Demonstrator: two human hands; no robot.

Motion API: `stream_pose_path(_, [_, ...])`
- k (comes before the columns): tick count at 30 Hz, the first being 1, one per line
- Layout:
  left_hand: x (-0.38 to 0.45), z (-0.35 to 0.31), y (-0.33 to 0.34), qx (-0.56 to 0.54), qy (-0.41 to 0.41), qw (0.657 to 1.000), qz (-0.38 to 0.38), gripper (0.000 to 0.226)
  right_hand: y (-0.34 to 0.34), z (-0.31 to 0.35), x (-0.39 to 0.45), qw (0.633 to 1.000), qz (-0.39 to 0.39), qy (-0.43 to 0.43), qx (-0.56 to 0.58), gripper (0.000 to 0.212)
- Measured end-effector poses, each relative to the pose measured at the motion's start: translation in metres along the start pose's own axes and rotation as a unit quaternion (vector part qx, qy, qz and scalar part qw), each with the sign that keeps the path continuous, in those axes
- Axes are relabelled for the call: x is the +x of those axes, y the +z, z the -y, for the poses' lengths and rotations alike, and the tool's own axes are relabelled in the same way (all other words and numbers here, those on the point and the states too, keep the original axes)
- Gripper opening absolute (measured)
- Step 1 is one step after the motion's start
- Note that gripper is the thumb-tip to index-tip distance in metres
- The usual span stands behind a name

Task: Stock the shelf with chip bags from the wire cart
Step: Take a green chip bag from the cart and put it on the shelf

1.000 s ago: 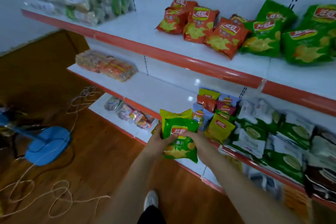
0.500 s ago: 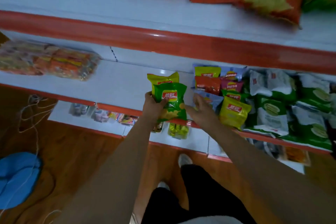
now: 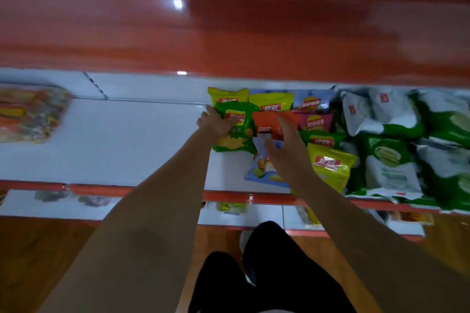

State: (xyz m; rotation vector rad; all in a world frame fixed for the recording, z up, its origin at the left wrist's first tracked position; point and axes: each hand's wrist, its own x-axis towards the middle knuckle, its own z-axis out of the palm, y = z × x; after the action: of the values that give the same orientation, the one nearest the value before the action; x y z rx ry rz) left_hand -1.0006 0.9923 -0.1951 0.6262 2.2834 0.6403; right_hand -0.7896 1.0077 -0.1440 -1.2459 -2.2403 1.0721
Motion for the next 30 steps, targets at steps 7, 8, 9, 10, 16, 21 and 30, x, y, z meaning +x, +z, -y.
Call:
stream_pose_path(7, [-0.117,0.006,-0.057,-0.006,-0.055,0.998,-0.022,0.098,-0.037,0.059,-0.038,0.996,0.058,0.051,-0.039,0.068])
stream_pose_path(8, [-0.14,0.011,-0.064,-0.012,-0.054,0.998,-0.028,0.096,-0.04,0.073,-0.046,0.996,0.065,0.041,-0.037,0.067])
stream_pose_path(9, [-0.164,0.015,-0.072,-0.019,-0.055,0.998,-0.037,0.094,-0.041,0.087,-0.054,0.996,0.073,0.031,-0.04,0.067])
stream_pose_path(10, [-0.186,0.022,-0.078,-0.033,-0.062,0.996,-0.046,0.091,-0.04,0.101,-0.062,0.995,0.087,0.02,-0.049,0.067])
stream_pose_path(16, [-0.313,0.09,-0.11,-0.145,-0.135,0.965,-0.173,0.079,-0.002,0.172,-0.115,0.97,0.234,-0.068,-0.021,0.067])
stream_pose_path(21, [-0.43,0.154,-0.112,-0.214,-0.222,0.889,-0.339,0.071,0.036,0.208,-0.186,0.902,0.389,-0.187,-0.014,0.069])
stream_pose_path(30, [-0.684,0.176,0.033,-0.309,-0.43,0.685,-0.501,0.068,0.023,0.177,-0.364,0.693,0.62,-0.36,-0.073,0.067])
